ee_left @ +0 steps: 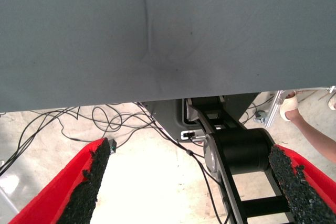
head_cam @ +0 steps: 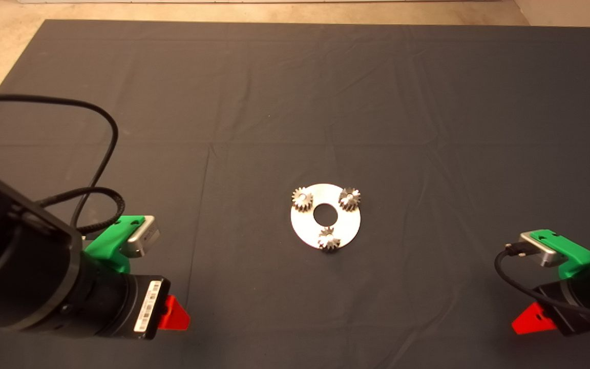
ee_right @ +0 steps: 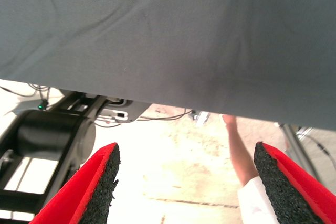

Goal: Install three planetary gears onto the carrier pins

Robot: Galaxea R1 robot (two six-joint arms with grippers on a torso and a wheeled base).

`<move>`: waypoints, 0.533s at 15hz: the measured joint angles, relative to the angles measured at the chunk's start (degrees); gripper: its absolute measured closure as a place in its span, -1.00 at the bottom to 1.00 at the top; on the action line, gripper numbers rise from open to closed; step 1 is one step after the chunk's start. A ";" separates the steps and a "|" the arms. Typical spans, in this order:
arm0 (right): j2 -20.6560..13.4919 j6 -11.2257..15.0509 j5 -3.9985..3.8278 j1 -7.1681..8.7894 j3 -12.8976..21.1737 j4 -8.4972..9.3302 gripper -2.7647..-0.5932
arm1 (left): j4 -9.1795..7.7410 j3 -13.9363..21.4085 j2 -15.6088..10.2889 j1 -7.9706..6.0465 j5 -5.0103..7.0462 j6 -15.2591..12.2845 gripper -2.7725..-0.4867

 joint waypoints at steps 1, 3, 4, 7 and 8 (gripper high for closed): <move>0.59 1.66 -0.09 0.22 0.02 0.34 -0.18 | 0.02 0.00 0.00 0.00 -0.01 0.01 -0.48; 3.83 6.09 -0.16 0.32 0.09 1.02 -0.18 | 0.02 0.00 0.02 0.00 -0.32 0.00 -0.48; 6.43 7.96 -0.18 0.45 0.09 1.08 -0.18 | 0.02 0.00 0.05 0.00 -0.55 0.00 -0.58; 14.72 12.22 0.26 2.01 0.11 1.19 -0.32 | 0.02 0.02 0.66 0.02 -0.59 0.00 -0.61; 15.81 12.55 0.59 3.03 0.13 1.24 -0.32 | 0.00 0.02 1.00 0.02 -0.63 0.02 -0.64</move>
